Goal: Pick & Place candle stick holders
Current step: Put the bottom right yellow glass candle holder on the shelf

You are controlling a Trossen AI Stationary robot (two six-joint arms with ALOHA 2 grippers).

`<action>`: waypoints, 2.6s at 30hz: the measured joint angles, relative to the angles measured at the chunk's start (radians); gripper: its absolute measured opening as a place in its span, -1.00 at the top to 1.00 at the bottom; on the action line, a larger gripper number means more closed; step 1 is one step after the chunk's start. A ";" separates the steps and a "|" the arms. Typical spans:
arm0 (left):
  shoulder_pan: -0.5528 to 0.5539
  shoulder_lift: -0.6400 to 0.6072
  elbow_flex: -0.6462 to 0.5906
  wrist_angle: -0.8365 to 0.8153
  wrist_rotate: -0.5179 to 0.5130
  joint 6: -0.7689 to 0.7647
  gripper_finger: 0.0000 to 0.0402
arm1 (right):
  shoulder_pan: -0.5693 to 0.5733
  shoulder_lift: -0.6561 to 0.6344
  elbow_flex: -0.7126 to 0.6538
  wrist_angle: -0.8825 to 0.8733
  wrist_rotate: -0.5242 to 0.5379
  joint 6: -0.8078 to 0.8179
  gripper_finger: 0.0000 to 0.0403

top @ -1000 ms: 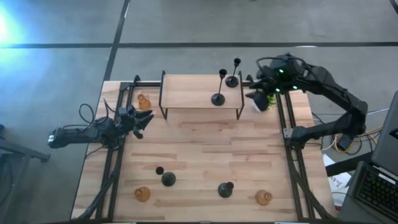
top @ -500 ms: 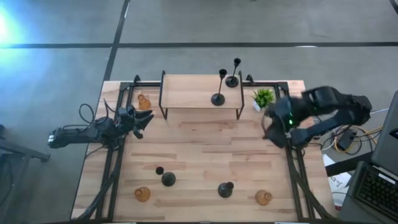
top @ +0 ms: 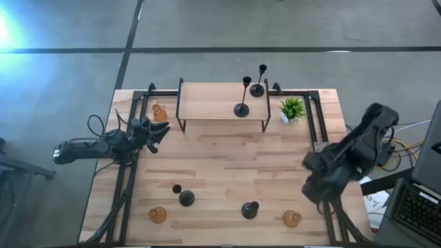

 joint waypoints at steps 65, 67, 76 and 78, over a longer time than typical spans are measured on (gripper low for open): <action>0.000 0.000 0.000 0.017 0.000 -0.081 0.26 | 0.051 0.150 -0.464 0.515 -0.024 0.188 0.88; 0.000 0.000 0.000 0.027 0.000 -0.077 0.26 | 0.008 0.097 -0.465 0.480 -0.010 0.126 0.88; 0.000 0.008 0.021 0.058 0.019 -0.025 0.26 | -0.331 -0.116 -0.435 0.453 0.015 -0.274 0.88; 0.000 0.016 0.041 0.061 0.041 -0.007 0.26 | -0.428 -0.135 -0.406 0.452 -0.010 -0.387 0.88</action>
